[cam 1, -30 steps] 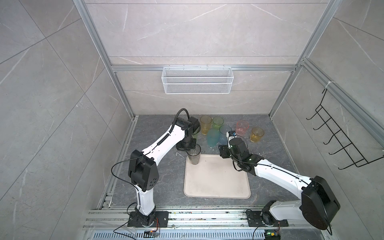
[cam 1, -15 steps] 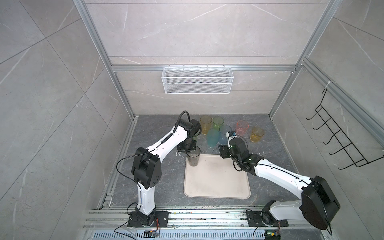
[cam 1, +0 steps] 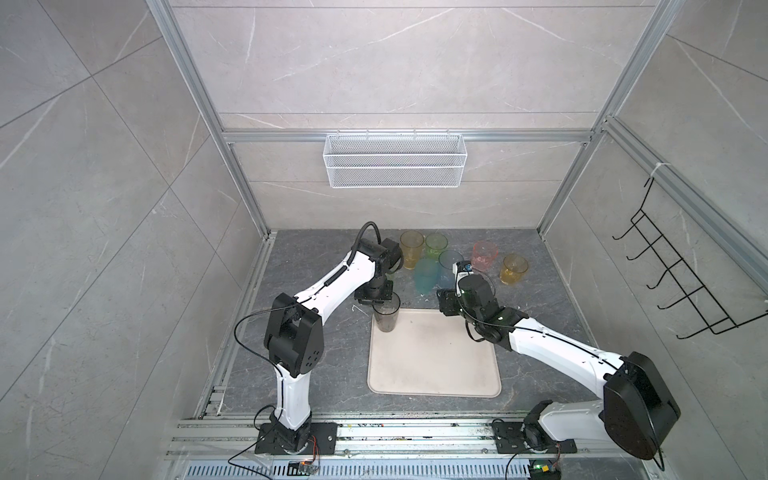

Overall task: Place the glasses into the tray
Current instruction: 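Lower the grey cup onto the tray and open the left gripper, then raise the left gripper and move it to the clear cup lying on the table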

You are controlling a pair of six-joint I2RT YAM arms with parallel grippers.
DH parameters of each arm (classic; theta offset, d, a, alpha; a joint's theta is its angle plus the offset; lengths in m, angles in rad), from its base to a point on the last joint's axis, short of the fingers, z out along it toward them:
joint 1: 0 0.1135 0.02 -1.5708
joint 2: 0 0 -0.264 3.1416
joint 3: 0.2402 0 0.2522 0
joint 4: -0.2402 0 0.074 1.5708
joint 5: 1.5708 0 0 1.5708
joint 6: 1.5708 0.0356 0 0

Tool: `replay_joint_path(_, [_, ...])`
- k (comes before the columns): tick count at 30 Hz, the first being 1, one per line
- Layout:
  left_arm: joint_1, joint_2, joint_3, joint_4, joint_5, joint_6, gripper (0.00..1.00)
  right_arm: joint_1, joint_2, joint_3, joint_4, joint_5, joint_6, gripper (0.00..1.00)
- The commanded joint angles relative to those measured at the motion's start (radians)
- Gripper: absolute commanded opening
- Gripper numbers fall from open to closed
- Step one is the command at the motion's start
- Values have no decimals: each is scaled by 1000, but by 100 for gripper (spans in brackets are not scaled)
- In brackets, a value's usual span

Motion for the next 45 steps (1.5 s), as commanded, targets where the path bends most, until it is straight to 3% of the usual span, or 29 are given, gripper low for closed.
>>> replay_joint_path(1, [1, -10, 29, -10, 6, 5, 34, -3, -4, 23, -22, 15, 10, 62])
replay_joint_path(7, [2, -65, 54, -13, -25, 13, 51, -3, -11, 19, -20, 19, 10, 62])
replay_joint_path(15, [12, -125, 128, -52, -86, 24, 60, -3, -19, 14, -18, 21, 11, 62])
replay_joint_path(24, [84, -175, 166, 14, -128, -28, 63, -3, -25, 11, -16, 24, 10, 62])
replay_joint_path(33, [198, -206, 67, 198, -151, -60, 64, -3, -44, 5, -17, 33, 10, 62])
replay_joint_path(36, [247, -207, 25, 280, -84, -77, 65, -3, -45, 5, -17, 33, 11, 62])
replay_joint_path(42, [315, -137, 70, 305, -61, -81, 66, -3, -54, 4, -20, 30, 11, 62])
replay_joint_path(45, [345, -86, 124, 279, -103, -84, 66, -3, -61, 2, -22, 35, 11, 62])
